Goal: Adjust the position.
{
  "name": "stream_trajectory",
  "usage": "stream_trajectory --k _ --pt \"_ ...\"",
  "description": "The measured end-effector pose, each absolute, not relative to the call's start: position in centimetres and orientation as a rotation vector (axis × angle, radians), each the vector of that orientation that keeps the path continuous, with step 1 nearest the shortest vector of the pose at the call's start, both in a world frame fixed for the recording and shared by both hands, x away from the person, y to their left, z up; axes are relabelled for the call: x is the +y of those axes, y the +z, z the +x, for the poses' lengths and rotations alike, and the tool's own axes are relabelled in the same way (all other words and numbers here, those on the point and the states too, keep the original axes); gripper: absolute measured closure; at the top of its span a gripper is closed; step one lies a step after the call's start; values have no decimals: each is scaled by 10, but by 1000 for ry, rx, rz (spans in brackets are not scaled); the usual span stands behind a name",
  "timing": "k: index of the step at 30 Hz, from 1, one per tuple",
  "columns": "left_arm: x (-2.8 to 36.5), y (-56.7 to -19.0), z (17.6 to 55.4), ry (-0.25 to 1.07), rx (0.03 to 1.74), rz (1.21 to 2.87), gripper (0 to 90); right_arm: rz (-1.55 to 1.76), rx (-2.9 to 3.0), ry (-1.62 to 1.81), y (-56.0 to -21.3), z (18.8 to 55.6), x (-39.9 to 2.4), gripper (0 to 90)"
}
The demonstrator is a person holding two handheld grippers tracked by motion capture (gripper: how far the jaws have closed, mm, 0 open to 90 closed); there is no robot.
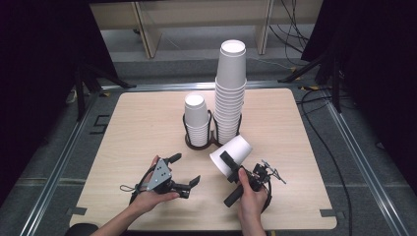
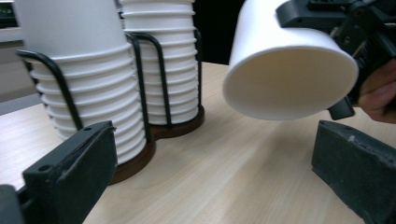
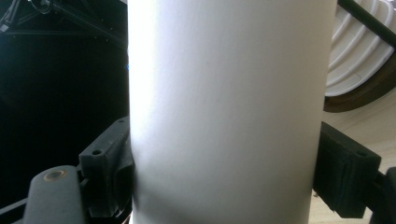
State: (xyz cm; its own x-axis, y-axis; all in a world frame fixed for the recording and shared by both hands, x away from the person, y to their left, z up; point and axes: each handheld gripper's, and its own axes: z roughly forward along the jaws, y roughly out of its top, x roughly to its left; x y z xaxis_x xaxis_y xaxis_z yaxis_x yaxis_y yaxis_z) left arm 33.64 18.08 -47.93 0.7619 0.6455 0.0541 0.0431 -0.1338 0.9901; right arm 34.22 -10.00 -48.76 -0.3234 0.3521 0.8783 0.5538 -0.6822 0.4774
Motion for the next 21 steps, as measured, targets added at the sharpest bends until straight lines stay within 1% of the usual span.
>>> stream_trajectory --k 6,8,16,18,21 --pt "170 -478 338 542 544 1652 0 -1746 -1150 -2110 -485 340 -99 188" --pt "161 -477 341 524 532 1669 0 -1731 -1204 -2171 -487 342 -99 188" --pt "143 -472 347 482 496 1659 0 -1746 -1211 -2132 -485 342 -99 188" --pt "138 -470 348 452 477 1658 0 -1739 -1213 -2151 -486 343 -98 188" --pt "135 -471 348 428 471 1661 0 -1725 -1135 -2071 -483 339 -96 188"
